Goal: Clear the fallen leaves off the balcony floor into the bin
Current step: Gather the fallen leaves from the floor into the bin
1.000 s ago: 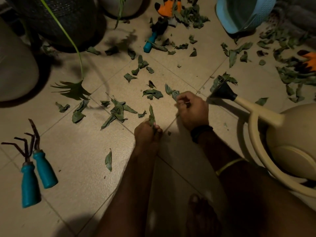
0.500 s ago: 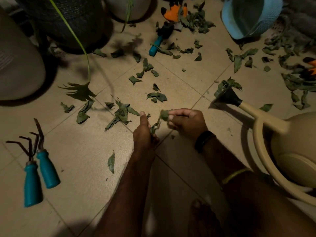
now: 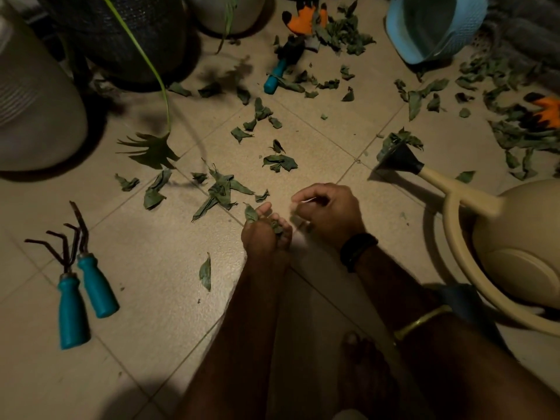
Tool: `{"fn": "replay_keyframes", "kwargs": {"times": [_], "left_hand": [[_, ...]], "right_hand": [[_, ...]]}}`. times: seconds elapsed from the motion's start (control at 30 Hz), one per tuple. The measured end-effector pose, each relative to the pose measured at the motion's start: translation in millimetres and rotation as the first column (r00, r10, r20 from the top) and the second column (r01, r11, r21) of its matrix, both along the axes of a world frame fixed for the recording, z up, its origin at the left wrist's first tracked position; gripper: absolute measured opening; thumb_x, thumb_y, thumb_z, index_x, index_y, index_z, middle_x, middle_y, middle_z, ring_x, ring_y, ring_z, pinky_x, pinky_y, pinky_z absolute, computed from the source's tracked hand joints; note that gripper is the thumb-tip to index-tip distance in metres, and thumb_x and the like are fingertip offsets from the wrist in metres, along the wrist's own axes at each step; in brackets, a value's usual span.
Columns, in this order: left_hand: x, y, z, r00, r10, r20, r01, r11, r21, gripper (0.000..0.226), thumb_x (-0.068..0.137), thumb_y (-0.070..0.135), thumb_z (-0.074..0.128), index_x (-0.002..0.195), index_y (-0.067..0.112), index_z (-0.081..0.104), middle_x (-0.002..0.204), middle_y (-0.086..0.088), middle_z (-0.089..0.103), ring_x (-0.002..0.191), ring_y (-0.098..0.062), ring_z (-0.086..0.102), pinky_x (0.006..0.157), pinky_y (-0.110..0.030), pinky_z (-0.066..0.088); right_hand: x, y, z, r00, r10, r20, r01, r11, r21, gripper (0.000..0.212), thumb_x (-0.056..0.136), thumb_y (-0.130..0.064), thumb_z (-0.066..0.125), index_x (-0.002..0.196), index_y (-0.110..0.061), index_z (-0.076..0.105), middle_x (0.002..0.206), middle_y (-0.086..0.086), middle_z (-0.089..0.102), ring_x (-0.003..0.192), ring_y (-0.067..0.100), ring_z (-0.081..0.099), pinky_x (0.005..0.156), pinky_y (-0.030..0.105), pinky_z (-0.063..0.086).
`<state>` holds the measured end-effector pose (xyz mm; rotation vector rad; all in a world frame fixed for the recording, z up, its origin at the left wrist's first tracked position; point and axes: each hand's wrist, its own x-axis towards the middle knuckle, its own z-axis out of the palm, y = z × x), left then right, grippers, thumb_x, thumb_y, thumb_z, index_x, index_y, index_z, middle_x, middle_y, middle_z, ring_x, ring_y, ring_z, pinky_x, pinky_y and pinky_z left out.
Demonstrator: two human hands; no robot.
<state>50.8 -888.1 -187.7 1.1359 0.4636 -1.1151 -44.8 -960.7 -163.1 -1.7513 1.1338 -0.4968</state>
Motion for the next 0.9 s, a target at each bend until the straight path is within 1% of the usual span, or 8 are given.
{"fn": "replay_keyframes", "kwargs": {"times": [0.07, 0.17, 0.37, 0.43, 0.53, 0.63, 0.77, 0.9], "left_hand": [[4.1, 1.6, -4.2, 1.000, -0.004, -0.026, 0.004, 1.000, 0.020, 0.033, 0.103, 0.004, 0.032, 0.125, 0.007, 0.056, 0.060, 0.000, 0.047, 0.038, -0.007, 0.041, 0.038, -0.014, 0.034], [7.0, 6.0, -1.9, 0.992, -0.118, 0.031, 0.116, 0.991, 0.066, 0.028, 0.105, 0.009, 0.031, 0.114, 0.008, 0.057, 0.051, 0.003, 0.045, 0.033, -0.006, 0.040, 0.037, -0.010, 0.031], [7.1, 13.3, -5.0, 0.949, -0.265, 0.173, 0.245, 0.961, 0.129, 0.034, 0.099, 0.046, 0.053, 0.097, 0.012, 0.058, 0.062, 0.005, 0.043, 0.045, -0.006, 0.034, 0.040, -0.021, 0.025], [10.2, 13.9, -4.1, 0.927, -0.317, 0.202, 0.299, 0.947, 0.114, 0.042, 0.093, 0.057, 0.056, 0.092, 0.014, 0.056, 0.063, 0.005, 0.044, 0.043, -0.007, 0.032, 0.041, -0.022, 0.023], [12.0, 11.7, -2.9, 0.921, -0.336, 0.199, 0.317, 0.941, 0.123, 0.051, 0.088, 0.068, 0.054, 0.082, 0.017, 0.054, 0.058, 0.006, 0.044, 0.041, -0.009, 0.031, 0.043, -0.023, 0.022], [9.6, 3.9, 4.2, 0.945, -0.306, 0.117, 0.296, 0.951, 0.094, 0.059, 0.093, 0.068, 0.043, 0.083, 0.013, 0.061, 0.064, -0.003, 0.055, 0.048, -0.013, 0.045, 0.047, -0.024, 0.035], [15.6, -5.9, 15.8, 0.980, -0.195, -0.035, 0.197, 0.976, 0.090, 0.046, 0.103, 0.039, 0.040, 0.112, 0.002, 0.066, 0.104, -0.021, 0.070, 0.091, -0.030, 0.068, 0.076, -0.035, 0.057], [31.2, -3.2, 20.3, 0.989, -0.052, -0.137, 0.051, 0.999, -0.011, 0.031, 0.104, 0.024, 0.041, 0.083, 0.007, 0.057, 0.067, -0.008, 0.058, 0.049, -0.016, 0.058, 0.038, -0.020, 0.044]], "right_hand": [[-13.6, -10.6, -5.9, 0.990, -0.088, -0.112, 0.084, 0.996, -0.041, 0.013, 0.089, -0.012, 0.070, 0.097, -0.020, 0.075, 0.094, -0.009, 0.071, 0.088, 0.003, 0.065, 0.076, 0.011, 0.052], [-28.2, -9.2, -30.1, 0.939, -0.013, -0.343, -0.014, 0.997, -0.076, 0.018, 0.090, -0.017, 0.068, 0.107, -0.017, 0.075, 0.103, -0.003, 0.073, 0.096, 0.010, 0.065, 0.090, 0.027, 0.054], [-31.0, 5.8, -60.8, 0.839, 0.068, -0.540, -0.205, 0.959, -0.198, 0.018, 0.097, -0.029, 0.054, 0.089, -0.022, 0.068, 0.091, -0.003, 0.062, 0.080, 0.014, 0.057, 0.069, 0.030, 0.049], [-32.6, 5.1, -60.3, 0.861, 0.082, -0.501, -0.204, 0.960, -0.194, 0.016, 0.096, -0.026, 0.054, 0.086, -0.023, 0.066, 0.087, -0.004, 0.059, 0.079, 0.015, 0.056, 0.066, 0.029, 0.046], [-24.0, 7.1, -42.7, 0.984, 0.018, -0.176, -0.052, 0.980, -0.191, 0.008, 0.090, -0.020, 0.066, 0.085, -0.018, 0.071, 0.082, -0.008, 0.066, 0.079, 0.006, 0.061, 0.070, 0.023, 0.050], [2.5, 18.4, -18.6, 0.996, 0.090, 0.024, -0.081, 0.968, -0.238, 0.006, 0.088, -0.016, 0.070, 0.086, -0.013, 0.075, 0.080, -0.007, 0.067, 0.075, 0.000, 0.061, 0.068, 0.008, 0.045], [27.1, 21.2, -8.3, 0.939, 0.304, -0.163, -0.340, 0.892, -0.299, 0.021, 0.083, -0.027, 0.058, 0.088, -0.018, 0.077, 0.089, 0.002, 0.059, 0.081, 0.011, 0.054, 0.067, 0.023, 0.045], [31.4, -2.7, -2.3, 0.931, 0.366, -0.010, -0.362, 0.917, -0.169, 0.023, 0.084, -0.030, 0.059, 0.089, -0.019, 0.079, 0.099, -0.002, 0.060, 0.091, 0.000, 0.053, 0.074, 0.007, 0.041]]}}
